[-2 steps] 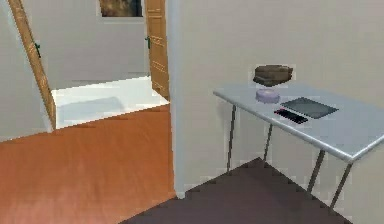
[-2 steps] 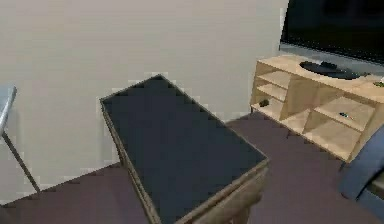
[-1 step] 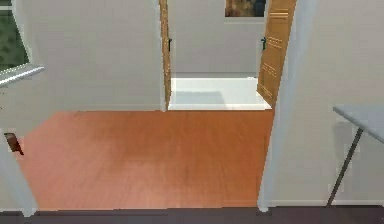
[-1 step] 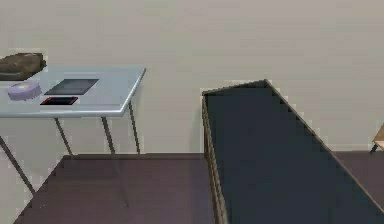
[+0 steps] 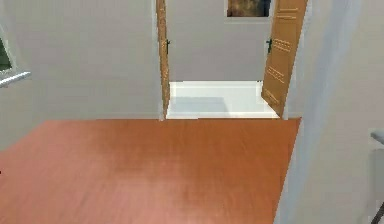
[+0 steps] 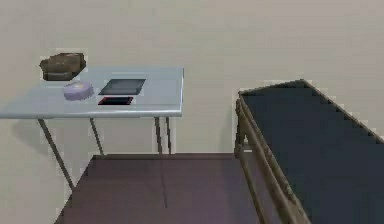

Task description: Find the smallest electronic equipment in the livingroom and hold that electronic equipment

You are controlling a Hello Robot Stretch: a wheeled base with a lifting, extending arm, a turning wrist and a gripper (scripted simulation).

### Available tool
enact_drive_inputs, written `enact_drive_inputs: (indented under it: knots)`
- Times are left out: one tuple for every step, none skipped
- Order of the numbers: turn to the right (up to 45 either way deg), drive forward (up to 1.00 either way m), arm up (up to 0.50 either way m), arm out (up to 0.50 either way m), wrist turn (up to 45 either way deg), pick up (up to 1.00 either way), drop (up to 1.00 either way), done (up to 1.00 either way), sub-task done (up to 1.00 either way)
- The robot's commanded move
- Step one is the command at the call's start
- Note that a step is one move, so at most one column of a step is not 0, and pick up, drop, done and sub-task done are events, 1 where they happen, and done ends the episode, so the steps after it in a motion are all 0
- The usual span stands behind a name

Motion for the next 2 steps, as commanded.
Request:
enact_drive_inputs:
  knots:
    - [45.0,0.00,0.00,0.00,0.0,0.00,0.00,0.00,0.00]
    - [45.0,0.00,0.00,0.00,0.0,0.00,0.00,0.00,0.00]
